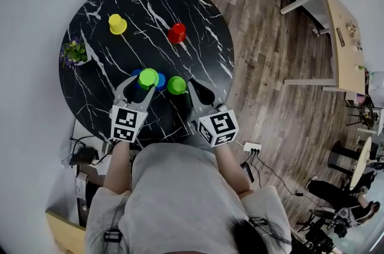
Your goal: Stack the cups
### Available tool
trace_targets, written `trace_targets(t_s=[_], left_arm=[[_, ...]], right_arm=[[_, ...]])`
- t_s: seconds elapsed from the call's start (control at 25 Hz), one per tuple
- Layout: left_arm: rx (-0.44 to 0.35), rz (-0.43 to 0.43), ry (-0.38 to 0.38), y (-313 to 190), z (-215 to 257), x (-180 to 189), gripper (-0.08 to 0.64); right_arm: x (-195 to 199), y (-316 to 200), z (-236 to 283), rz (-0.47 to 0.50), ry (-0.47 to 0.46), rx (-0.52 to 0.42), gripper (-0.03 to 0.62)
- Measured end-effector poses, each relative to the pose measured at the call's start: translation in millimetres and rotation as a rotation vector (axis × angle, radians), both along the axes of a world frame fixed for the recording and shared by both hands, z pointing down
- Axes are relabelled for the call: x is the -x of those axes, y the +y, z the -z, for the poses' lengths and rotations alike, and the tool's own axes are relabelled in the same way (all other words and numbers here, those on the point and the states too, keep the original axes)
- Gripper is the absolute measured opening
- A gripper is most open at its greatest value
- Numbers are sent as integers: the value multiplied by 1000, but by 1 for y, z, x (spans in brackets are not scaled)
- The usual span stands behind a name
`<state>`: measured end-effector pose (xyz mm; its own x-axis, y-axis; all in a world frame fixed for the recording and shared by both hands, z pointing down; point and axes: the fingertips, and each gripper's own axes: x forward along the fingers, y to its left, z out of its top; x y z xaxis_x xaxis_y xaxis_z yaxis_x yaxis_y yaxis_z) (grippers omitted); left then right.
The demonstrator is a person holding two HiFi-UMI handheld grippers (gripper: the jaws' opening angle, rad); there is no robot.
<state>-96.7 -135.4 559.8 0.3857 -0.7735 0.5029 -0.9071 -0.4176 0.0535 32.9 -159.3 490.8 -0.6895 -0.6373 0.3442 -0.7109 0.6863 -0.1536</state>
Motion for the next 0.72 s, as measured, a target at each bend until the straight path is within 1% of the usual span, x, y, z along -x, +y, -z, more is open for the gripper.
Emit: trace_targets(t_s=[0.16,0.24,0.32,0.44,0.48,0.52,0.68,0.72], left_arm=[[-13,0,29,0,5,-2,267],[-38,9,64,2,12,1,268],[-77,39,116,5,25,7,273],[-150,134,190,8,52,24,271],[-172,173,205,9,60,32,270],[-190,213,213,10,67,39,254],[-237,357,202,16,81,64,125],[-245,386,199,17,84,68,114]], right_arm=[[-3,-5,0,8,0,2,9],[-4,-10,0,16,0,1,9],[-5,-17,1,27,1,-4,9],[-3,-34,4,58,7,-16,9],[-2,-41,6,71,11,-21,9],[0,-49,7,84,13,-24,9],[9,-81,12,136,24,-39,9],[12,-89,13,153,32,-44,11]])
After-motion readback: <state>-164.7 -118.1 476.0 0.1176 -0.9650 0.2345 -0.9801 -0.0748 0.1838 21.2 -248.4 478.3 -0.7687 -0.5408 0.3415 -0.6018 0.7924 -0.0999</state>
